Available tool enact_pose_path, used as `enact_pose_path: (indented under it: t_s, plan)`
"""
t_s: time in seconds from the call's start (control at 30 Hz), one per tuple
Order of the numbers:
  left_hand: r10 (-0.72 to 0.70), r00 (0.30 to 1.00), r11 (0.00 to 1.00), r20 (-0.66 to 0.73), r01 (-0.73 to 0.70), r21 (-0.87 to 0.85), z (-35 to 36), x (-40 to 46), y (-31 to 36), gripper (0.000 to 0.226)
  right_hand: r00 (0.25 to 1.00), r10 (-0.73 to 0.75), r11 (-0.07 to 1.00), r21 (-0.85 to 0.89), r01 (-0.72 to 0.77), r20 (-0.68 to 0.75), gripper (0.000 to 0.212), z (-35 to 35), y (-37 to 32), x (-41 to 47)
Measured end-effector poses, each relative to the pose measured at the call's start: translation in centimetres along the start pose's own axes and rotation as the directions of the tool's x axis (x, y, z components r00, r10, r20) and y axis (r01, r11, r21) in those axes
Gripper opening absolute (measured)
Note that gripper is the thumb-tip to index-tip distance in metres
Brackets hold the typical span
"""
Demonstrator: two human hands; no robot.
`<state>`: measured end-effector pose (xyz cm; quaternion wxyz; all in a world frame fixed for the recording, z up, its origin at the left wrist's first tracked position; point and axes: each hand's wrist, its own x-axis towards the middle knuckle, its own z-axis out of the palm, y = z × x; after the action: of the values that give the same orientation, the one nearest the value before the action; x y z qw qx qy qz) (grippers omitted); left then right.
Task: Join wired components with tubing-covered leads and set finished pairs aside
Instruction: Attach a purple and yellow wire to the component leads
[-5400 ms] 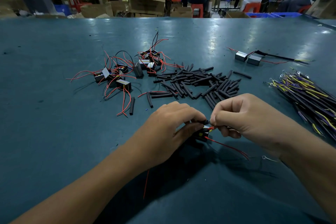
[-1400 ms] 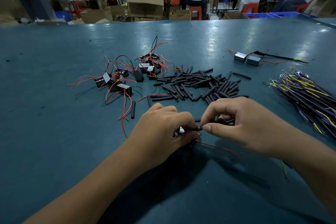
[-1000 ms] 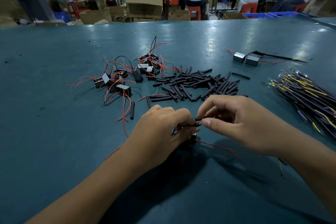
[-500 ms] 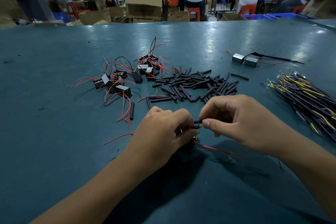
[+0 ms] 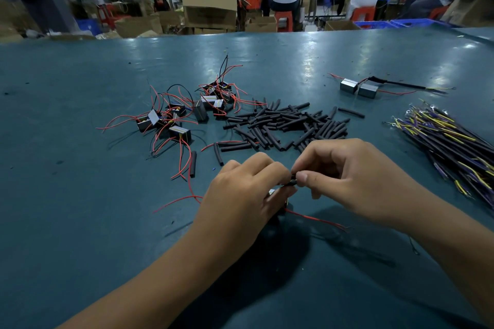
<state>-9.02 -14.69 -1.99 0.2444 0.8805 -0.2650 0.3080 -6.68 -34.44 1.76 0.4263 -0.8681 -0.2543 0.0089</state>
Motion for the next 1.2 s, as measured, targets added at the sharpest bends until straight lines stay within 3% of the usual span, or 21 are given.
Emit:
enact_pose_path:
  t_s: [0.37, 0.67, 0.83, 0.97, 1.07, 1.2]
  plan:
    - [0.007, 0.997, 0.996, 0.076, 0.0, -0.087, -0.3, -0.3, -0.2, 0.016, 0.998, 0.05, 0.995, 0.083, -0.052, 0.026, 0.018, -0.2, -0.1, 0.1]
    - [0.019, 0.999, 0.993, 0.026, -0.016, -0.121, -0.3, -0.1, -0.5, 0.006, 0.998, 0.058, 0.99, 0.126, -0.061, 0.027, 0.012, -0.1, 0.2, 0.2]
    - [0.033, 0.999, 0.997, 0.02, -0.031, -0.066, 0.0, -0.1, -0.6, 0.004, 0.999, 0.02, 0.998, 0.053, -0.021, 0.025, 0.011, 0.1, 0.3, 0.0]
    - [0.011, 1.0, 0.995, 0.019, -0.009, -0.104, 0.1, 0.2, -1.1, 0.008, 0.991, 0.119, 0.991, 0.053, -0.122, 0.057, 0.008, -0.4, 0.6, 0.2]
    - [0.037, 0.998, 0.998, 0.046, -0.034, -0.059, 0.1, 0.2, -1.2, 0.009, 0.985, 0.15, 0.987, -0.074, -0.143, 0.09, 0.01, -0.9, 0.9, 0.3]
    - [0.107, 0.992, 0.994, 0.072, -0.108, 0.003, 0.0, 0.2, -1.5, 0.011, 0.996, 0.076, 0.978, -0.197, -0.066, 0.046, 0.012, -0.9, 0.7, 0.2]
